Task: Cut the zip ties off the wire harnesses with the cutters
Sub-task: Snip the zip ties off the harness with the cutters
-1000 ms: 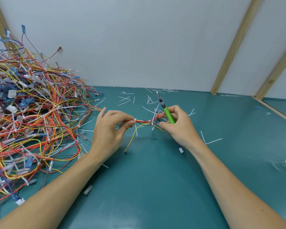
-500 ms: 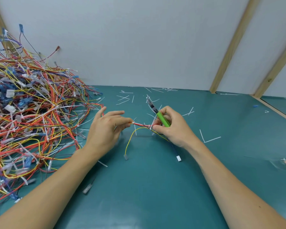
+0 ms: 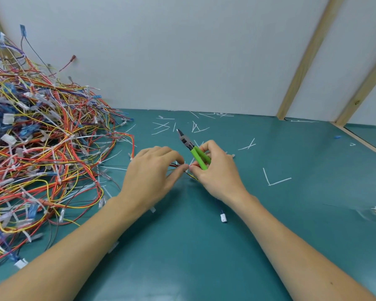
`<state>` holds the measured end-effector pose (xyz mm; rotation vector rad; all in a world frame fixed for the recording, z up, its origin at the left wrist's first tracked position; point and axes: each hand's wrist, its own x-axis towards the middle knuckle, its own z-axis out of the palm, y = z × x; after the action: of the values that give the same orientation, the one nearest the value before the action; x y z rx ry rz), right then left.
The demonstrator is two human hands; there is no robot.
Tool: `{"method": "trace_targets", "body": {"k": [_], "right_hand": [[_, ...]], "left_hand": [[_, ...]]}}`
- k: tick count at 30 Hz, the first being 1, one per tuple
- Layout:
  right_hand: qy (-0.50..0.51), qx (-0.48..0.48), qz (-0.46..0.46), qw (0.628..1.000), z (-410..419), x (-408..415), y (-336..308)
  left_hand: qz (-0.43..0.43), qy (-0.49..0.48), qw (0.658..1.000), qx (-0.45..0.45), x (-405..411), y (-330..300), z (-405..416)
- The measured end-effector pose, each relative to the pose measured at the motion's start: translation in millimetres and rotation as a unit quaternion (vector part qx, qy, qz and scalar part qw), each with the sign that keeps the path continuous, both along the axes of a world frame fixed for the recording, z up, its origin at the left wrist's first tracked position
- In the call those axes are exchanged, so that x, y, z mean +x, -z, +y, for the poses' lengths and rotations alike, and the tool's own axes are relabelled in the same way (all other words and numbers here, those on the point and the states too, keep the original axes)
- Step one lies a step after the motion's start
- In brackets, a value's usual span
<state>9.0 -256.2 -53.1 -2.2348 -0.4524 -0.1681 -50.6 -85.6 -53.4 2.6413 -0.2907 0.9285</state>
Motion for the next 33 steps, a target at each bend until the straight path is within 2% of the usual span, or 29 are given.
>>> {"method": "trace_targets", "body": {"k": [3, 8, 15, 23, 26, 30, 33], "right_hand": [[0.003, 0.019, 0.003, 1.000, 1, 0, 0], [-0.001, 0.031, -0.004, 1.000, 0, -1, 3], [0.006, 0.030, -0.027, 0.999, 0, 1, 6], [-0.002, 0.033, -0.022, 0.999, 0, 2, 10], [-0.002, 0.042, -0.025, 0.999, 1, 1, 10], [0.022, 0.102, -0.056, 0.993, 0, 0, 4], [0.035, 0.140, -0.075, 0.987, -6, 4, -3]], "left_hand": [[0.030, 0.031, 0.999, 0.015, 2, 4, -1], [0.093, 0.052, 0.991, -0.084, 3, 10, 2], [0.046, -0.020, 0.999, -0.001, 2, 8, -2], [0.086, 0.024, 0.996, -0.015, 6, 13, 5], [0.083, 0.049, 0.994, -0.041, 8, 15, 6], [0.051, 0.087, 0.988, -0.117, 11, 16, 7], [0.019, 0.058, 0.985, -0.164, 12, 16, 10]]}}
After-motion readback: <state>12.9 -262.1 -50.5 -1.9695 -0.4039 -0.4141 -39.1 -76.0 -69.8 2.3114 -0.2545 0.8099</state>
